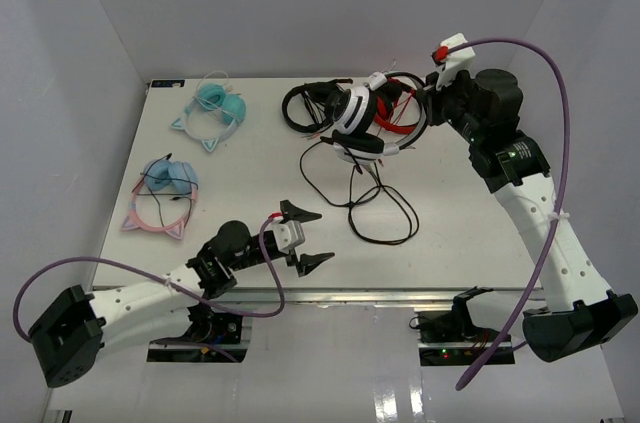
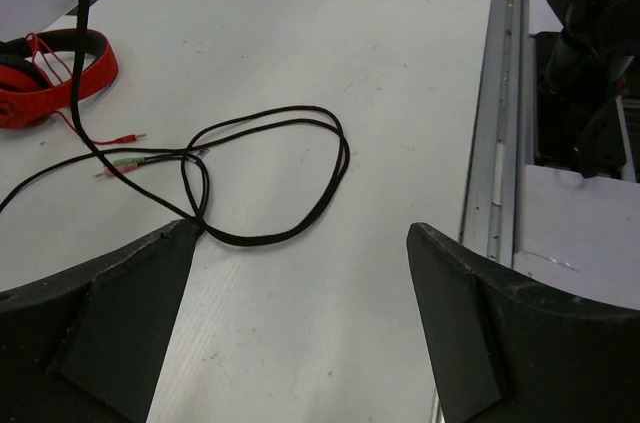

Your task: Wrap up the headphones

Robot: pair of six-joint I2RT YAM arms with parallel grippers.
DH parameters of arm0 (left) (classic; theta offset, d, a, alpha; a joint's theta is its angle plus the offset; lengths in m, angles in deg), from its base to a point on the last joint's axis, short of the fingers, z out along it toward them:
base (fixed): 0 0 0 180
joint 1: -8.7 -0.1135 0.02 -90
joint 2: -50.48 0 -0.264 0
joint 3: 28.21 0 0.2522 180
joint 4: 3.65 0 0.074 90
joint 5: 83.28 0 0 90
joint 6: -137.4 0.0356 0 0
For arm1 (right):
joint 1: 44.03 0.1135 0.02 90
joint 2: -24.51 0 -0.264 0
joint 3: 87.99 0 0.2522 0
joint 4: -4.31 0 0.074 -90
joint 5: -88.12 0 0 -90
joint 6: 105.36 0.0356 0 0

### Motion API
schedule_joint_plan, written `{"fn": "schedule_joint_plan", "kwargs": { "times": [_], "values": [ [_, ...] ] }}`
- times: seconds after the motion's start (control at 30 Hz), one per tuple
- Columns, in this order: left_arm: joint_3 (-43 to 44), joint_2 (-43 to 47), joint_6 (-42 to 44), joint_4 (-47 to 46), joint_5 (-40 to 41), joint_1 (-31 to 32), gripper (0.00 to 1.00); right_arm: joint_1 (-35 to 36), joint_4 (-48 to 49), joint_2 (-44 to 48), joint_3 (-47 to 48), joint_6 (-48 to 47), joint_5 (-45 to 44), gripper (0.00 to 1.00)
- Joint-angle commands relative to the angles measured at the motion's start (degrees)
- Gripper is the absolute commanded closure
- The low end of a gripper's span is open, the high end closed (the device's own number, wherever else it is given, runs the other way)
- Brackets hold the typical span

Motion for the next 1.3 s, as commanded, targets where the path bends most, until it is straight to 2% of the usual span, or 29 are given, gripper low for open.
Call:
{"fn": "schedule_joint_plan", "kwargs": {
  "times": [0.0,0.27,0.47,0.7,0.87,0.97,1.07,1.1,1.2,1.27],
  "values": [
    [2.2,-10.8,1.9,-20.1,2.8,0.4,0.02,-1.0,1.7,0.5,3.4,10.1,5.7,0.92],
    [9.1,-32.1,7.7,-32.5,10.7,-0.3,0.02,-5.9,-0.6,1.3,8.5,18.9,15.3,0.92],
    [12.7,-42.9,1.4,-39.8,5.9,-3.2,0.05,-7.2,-1.1,3.2,10.3,21.6,18.9,0.92],
    [17.1,-51.7,-4.3,-45.7,6.5,-4.1,0.11,-8.5,-1.1,5.7,10.2,23.3,21.1,0.92],
    [19.0,-53.5,-7.2,-43.6,-0.2,-4.3,0.34,-10.3,-1.0,6.3,10.6,24.5,22.0,0.92],
    [17.3,-54.6,-10.2,-46.6,-1.3,-4.4,0.68,-12.5,-1.0,6.3,11.2,25.8,23.6,0.92],
    [14.8,-55.1,-12.1,-49.6,-1.7,-4.4,0.95,-14.4,-1.0,6.3,11.8,26.6,25.0,0.92],
    [14.0,-54.7,-12.3,-49.9,-1.9,-4.4,1.00,-14.9,-1.0,6.3,11.7,26.8,25.4,0.92],
    [12.3,-52.1,-12.4,-48.8,-3.4,-5.0,1.00,-15.7,-1.2,6.9,9.8,24.7,28.4,0.92],
    [12.2,-47.8,-11.6,-42.3,-8.9,-7.6,1.00,-15.7,-1.9,7.3,7.5,22.4,37.6,0.92]
  ]
}}
